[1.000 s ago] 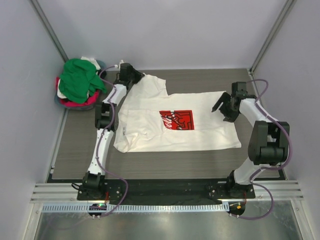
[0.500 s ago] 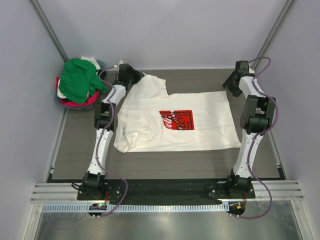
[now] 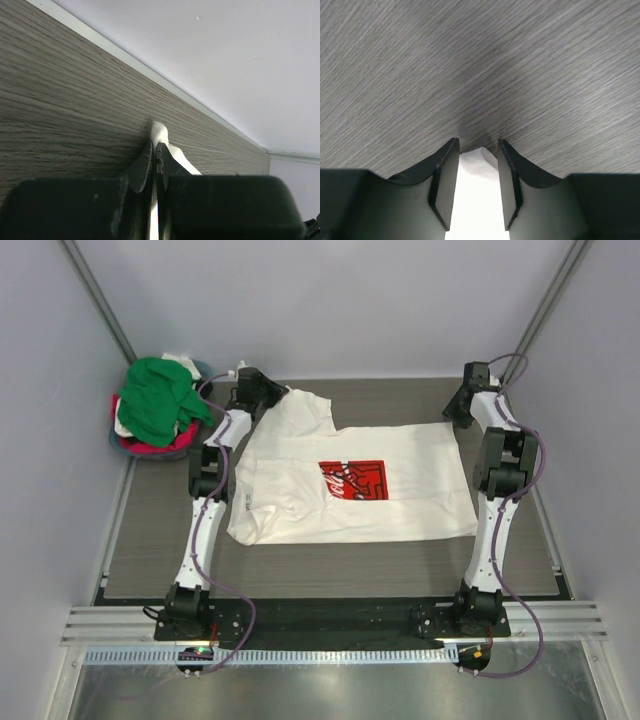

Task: Fold and stack the t-shirts

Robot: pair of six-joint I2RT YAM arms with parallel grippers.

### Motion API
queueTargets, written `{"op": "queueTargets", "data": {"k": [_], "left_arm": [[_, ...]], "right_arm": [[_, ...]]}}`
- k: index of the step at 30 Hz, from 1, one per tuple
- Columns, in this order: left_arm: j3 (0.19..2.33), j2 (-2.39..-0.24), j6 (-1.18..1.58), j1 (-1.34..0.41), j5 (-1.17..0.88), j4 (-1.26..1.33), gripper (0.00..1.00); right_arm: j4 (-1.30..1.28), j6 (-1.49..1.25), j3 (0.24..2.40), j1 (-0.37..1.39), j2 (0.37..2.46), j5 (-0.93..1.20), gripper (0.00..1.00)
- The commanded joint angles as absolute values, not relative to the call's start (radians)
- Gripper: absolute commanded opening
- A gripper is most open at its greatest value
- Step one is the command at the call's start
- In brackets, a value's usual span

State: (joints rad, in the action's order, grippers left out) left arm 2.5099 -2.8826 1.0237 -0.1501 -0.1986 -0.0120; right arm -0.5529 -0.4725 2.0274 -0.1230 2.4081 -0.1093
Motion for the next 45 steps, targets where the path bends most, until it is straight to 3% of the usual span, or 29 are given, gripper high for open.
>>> {"op": "queueTargets", "data": {"k": [1,7,10,18,24,45], "left_arm": [[2.496,-2.905,1.019,-0.141,-0.189,-0.046,0.00],[2.499,-2.896,1.011,-0.141,-0.176,-0.055,0.00],[2.511,-2.852,0.973,-0.143,-0.244,-0.104,0.00],[2.168,-2.491,0.879,-0.144,-0.206,-0.120,0.00],[2.028,-2.300,0.833,-0.156,-0.210,-0.156,0.00],[1.197,-1.541,0.742,-0.255,-0.057,-0.169,0.00]], "right_arm": [[-0.537,-0.468,1.971,-0.112,2.375,-0.106,0.40],[-0.526,-0.463,1.934,-0.112,2.368,-0.123,0.02],[-0.534,-0.468,1.951,-0.112,2.353,-0.104,0.01],[-0.534,-0.451,1.902,-0.107,2.212,-0.012,0.01],[-0.528,-0.445,1.767,-0.106,2.065,0.057,0.01],[-0.522,-0.494,1.327,-0.195,1.700,0.051,0.01]]}}
